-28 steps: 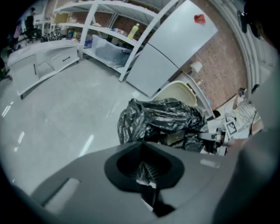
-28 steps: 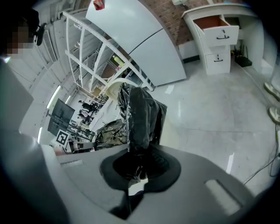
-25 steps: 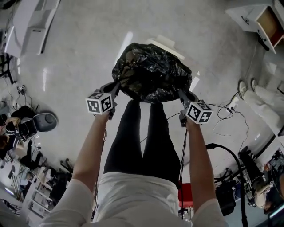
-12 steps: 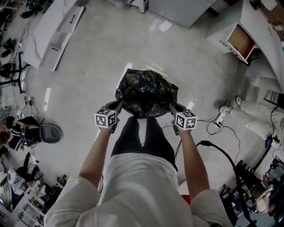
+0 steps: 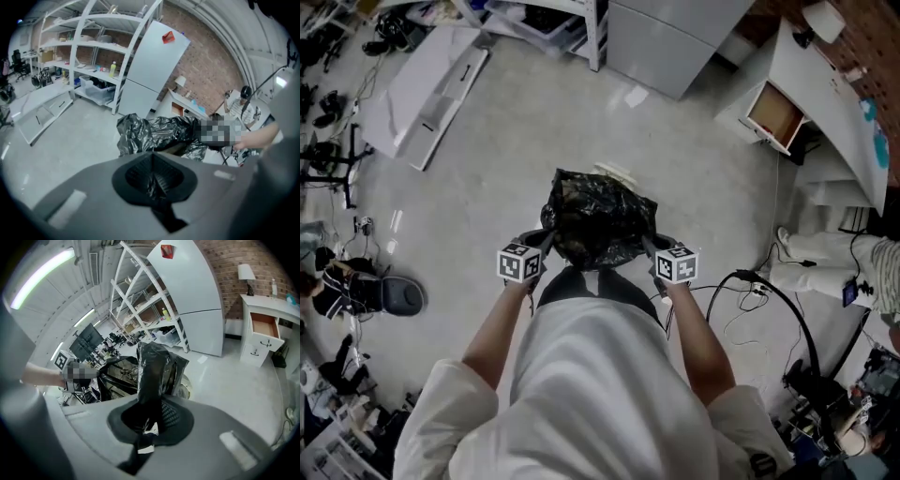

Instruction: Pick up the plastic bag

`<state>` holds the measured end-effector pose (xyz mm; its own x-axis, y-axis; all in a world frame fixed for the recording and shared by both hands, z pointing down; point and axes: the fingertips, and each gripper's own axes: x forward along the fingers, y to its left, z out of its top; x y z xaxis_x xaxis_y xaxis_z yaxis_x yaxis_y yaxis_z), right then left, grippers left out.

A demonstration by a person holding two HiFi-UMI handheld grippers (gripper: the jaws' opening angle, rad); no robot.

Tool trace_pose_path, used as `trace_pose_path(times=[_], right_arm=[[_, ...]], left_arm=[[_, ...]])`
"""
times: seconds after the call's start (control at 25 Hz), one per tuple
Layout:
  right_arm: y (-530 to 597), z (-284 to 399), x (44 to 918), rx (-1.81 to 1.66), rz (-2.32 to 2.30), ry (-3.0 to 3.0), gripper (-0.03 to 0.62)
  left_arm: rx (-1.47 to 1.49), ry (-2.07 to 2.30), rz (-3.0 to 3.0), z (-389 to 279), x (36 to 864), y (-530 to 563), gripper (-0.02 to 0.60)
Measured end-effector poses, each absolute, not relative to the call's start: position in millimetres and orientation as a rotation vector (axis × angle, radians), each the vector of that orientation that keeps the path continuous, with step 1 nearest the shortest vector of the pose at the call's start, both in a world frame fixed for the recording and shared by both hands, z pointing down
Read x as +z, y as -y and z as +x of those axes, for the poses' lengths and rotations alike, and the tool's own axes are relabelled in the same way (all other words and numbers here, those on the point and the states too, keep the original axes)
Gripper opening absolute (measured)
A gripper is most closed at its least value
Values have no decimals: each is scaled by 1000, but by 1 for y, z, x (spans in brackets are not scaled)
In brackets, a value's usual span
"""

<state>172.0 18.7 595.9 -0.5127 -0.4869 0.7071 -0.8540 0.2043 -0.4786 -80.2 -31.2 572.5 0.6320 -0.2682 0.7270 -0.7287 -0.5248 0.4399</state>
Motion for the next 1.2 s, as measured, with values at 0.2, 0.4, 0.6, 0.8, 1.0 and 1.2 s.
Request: trace_pose_path(times=[0.2,0.4,0.6,0.8,1.0,1.2], right_arm=[[-27,172,566,1164,1256,2138,2],[-31,174,520,1087,1289,2211,2],[-31,168,478,1027,1350,2248,2],[-36,157,439,963,1421,2278,3],[-50,141,411,915,1536,2271,2],[-78,116,390,874,1616,2268,2]], left_arm=[[729,796,2127,-80,544,22,6],[662,833,2160,-76,504,15,6],[606,877,2236,-88,459,16,6],[575,853,2312,-101,421,15,6],[632,835,2423,-122,397,11,6],[642,791,2501,-148,377,-10,6]])
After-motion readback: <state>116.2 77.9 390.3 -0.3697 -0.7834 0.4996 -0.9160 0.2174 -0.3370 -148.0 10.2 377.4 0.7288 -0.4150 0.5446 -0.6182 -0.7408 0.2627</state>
